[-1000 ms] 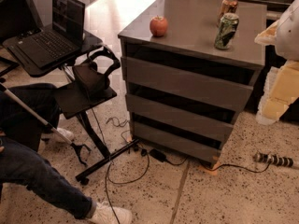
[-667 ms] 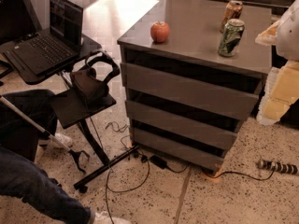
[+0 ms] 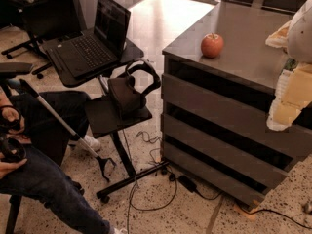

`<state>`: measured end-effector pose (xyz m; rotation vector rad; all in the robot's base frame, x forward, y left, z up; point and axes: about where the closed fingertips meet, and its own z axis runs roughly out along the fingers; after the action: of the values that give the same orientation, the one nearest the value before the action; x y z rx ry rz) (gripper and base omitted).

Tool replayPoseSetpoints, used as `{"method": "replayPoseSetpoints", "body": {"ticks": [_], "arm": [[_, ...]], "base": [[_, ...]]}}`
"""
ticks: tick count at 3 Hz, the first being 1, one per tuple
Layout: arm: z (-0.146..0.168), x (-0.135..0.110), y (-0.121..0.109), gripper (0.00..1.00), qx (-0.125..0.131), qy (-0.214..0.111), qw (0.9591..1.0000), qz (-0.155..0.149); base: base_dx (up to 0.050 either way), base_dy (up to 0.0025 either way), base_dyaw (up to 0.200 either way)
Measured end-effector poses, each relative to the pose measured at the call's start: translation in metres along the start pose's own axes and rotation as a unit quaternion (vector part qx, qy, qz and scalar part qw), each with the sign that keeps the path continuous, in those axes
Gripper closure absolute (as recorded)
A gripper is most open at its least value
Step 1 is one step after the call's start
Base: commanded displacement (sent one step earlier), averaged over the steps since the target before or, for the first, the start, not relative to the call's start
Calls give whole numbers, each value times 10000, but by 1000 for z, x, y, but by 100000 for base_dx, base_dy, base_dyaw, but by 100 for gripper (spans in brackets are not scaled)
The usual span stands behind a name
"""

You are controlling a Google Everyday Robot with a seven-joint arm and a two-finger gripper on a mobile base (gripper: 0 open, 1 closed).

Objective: Pick green can

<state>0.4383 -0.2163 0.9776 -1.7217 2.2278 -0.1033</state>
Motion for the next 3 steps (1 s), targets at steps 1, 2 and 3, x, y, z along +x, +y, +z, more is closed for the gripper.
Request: {"method": "replayPoseSetpoints", "body": {"ticks": [1,2,3], "arm": [[0,0,0,0,0,0,10000,0],[0,0,0,0,0,0,10000,0],[0,0,0,0,0,0,10000,0]], "base": [[2083,-186,-18269],[4901,-1,29],[4948,0,-22]]}}
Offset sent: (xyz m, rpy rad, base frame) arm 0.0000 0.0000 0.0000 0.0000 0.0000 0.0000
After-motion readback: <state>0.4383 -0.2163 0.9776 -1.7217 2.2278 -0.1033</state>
